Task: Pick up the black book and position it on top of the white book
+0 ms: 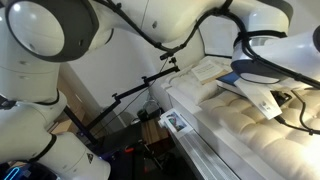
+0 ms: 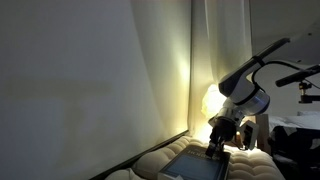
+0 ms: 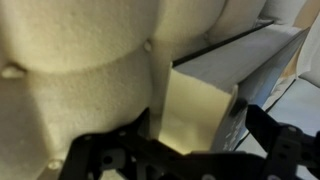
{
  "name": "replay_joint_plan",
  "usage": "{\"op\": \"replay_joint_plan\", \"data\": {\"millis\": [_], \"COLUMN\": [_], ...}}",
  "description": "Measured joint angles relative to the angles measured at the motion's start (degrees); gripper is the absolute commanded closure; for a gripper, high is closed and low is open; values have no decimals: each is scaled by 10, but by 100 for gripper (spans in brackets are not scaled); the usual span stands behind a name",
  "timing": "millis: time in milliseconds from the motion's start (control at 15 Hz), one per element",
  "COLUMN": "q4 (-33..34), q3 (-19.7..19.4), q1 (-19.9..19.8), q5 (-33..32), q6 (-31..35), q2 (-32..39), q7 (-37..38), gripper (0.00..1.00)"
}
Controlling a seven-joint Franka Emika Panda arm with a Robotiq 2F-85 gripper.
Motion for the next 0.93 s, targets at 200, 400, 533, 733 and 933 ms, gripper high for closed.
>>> {"op": "replay_joint_plan", "data": {"millis": [200,400,533,733,933], "q4": [43,62,64,64,64], "q3": [5,6,6,6,9], "q1": [-14,-15,-10,0,5], "q5": [-5,-13,-27,-51,-78], "q6": [-64,-80,-79,-74,-71], "q2": [28,39,39,37,32], "q7": [9,9,9,9,9], "gripper": [0,0,0,0,0]}}
